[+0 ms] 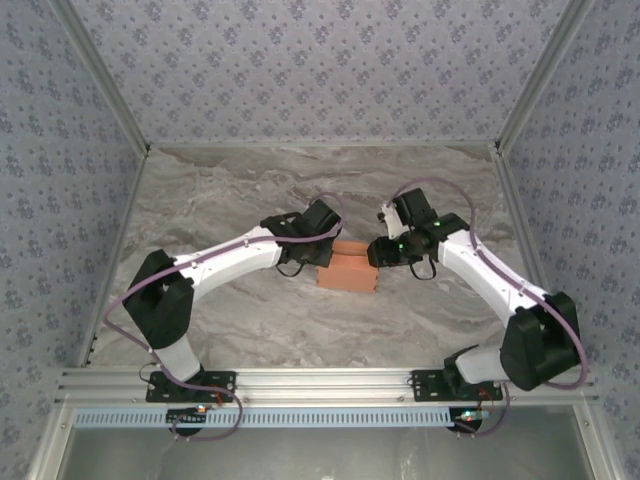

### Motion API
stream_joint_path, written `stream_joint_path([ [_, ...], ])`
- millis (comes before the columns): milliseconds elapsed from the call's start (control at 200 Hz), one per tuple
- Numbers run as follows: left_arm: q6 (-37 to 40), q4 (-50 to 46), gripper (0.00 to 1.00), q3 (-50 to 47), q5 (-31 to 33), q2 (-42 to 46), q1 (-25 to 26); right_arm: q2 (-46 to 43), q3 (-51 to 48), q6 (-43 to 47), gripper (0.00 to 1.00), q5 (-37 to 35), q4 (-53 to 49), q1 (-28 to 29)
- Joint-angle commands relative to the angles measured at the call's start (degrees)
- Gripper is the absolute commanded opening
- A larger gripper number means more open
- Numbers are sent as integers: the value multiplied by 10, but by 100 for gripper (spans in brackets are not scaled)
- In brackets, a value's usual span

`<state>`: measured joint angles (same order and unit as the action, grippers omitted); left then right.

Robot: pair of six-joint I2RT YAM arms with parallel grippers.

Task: Fold the paper box

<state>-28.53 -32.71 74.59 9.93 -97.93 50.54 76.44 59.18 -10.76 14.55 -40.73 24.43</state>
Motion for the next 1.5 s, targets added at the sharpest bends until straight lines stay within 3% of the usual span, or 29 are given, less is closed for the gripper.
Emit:
stream_joint_path([
  [0, 13, -27, 14, -21, 14, -10, 13, -49, -7, 82, 51, -4, 8, -1],
  [200, 22, -16, 14, -26, 32, -7, 21, -155, -100, 268, 73, 11, 128, -5],
  [290, 22, -9, 15, -33, 35, -4, 23, -179, -125, 296, 87, -1, 164, -20],
  [380, 24, -6, 15, -36, 37, -1, 23, -163, -103, 292, 88, 19, 140, -57],
  [420, 25, -4, 15, -39, 38, 1, 23, -152, -90, 285, 85, 24, 123, -83],
  [470, 26, -3, 15, -41, 41, 3, 23, -137, -69, 255, 75, 42, 100, -120],
  [540, 25, -3, 15, -42, 46, 5, 23, -105, -25, 181, 59, 126, 53, -169],
  [625, 22, -9, 15, -41, 53, 7, 23, -69, 9, 144, 52, 185, -4, -163],
  [770, 13, -5, 15, -46, 62, 10, 23, -62, -14, 107, 50, 148, 1, -104],
  [974, 2, 0, 15, -47, 61, 11, 23, -51, -42, 68, 46, 100, 42, -75],
  [1494, -18, 3, 15, -57, 80, 25, 24, 1, -27, 56, 18, 25, 90, -30],
])
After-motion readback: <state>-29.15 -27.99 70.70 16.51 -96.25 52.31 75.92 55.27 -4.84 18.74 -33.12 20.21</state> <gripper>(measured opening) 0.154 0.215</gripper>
